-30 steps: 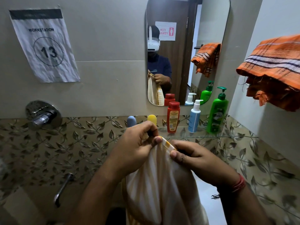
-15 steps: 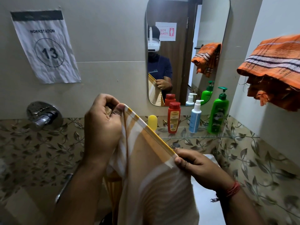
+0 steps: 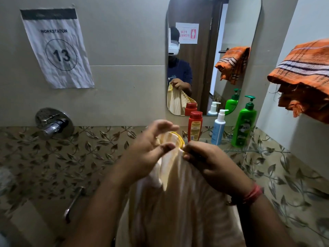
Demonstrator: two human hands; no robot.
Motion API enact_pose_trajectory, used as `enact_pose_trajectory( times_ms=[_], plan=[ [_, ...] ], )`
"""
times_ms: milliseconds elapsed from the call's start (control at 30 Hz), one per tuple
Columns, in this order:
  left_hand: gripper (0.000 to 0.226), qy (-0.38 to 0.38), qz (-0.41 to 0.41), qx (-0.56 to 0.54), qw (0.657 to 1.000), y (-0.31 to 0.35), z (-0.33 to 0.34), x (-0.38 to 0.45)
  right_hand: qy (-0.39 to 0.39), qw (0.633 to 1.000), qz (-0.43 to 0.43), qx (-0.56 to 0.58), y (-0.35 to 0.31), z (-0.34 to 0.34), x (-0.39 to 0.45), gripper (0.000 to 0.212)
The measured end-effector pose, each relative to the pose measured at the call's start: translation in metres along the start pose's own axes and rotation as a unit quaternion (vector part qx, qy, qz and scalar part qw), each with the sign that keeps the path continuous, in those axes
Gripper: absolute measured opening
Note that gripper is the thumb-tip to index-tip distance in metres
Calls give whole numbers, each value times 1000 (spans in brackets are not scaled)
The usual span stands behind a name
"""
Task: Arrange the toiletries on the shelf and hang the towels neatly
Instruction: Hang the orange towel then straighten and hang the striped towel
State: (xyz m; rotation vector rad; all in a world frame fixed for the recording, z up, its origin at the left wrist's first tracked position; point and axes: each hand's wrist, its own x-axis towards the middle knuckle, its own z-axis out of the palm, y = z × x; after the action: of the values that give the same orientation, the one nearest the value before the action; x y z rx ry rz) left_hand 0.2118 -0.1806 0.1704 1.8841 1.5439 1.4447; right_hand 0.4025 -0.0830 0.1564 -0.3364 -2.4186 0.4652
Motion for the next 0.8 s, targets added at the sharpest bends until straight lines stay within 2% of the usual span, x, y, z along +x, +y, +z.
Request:
enact_pose_trajectory(
  times_ms=[67, 167, 300, 433, 567, 667, 800],
  plan=[
    [26, -57, 0, -44, 997, -3, 18, -2, -16, 999, -33, -28, -6, -5, 10, 10],
    [10, -37, -12, -116, 992, -8, 28, -4, -23, 998, -49, -39, -7, -12, 12, 9],
    [23, -65, -7, -119, 991, -11, 28, -7, -28, 998, -48, -29, -6, -13, 5, 10],
    [15, -94, -16, -110, 989, -13, 29, -8, -20, 999, -18, 22, 0, -15, -2, 9],
    [6, -65, -10, -77, 995, -12, 34, -5, -67, 989, 43, 121, 8, -17, -10, 15],
    [9, -40, 0, -47, 998, -10, 36, -3, -103, 974, 82, 186, 16, -15, -19, 24],
    [16, 66, -5, 7, 998, -4, 29, 1, -95, 969, 111, 201, 25, -9, -30, 43]
  ],
)
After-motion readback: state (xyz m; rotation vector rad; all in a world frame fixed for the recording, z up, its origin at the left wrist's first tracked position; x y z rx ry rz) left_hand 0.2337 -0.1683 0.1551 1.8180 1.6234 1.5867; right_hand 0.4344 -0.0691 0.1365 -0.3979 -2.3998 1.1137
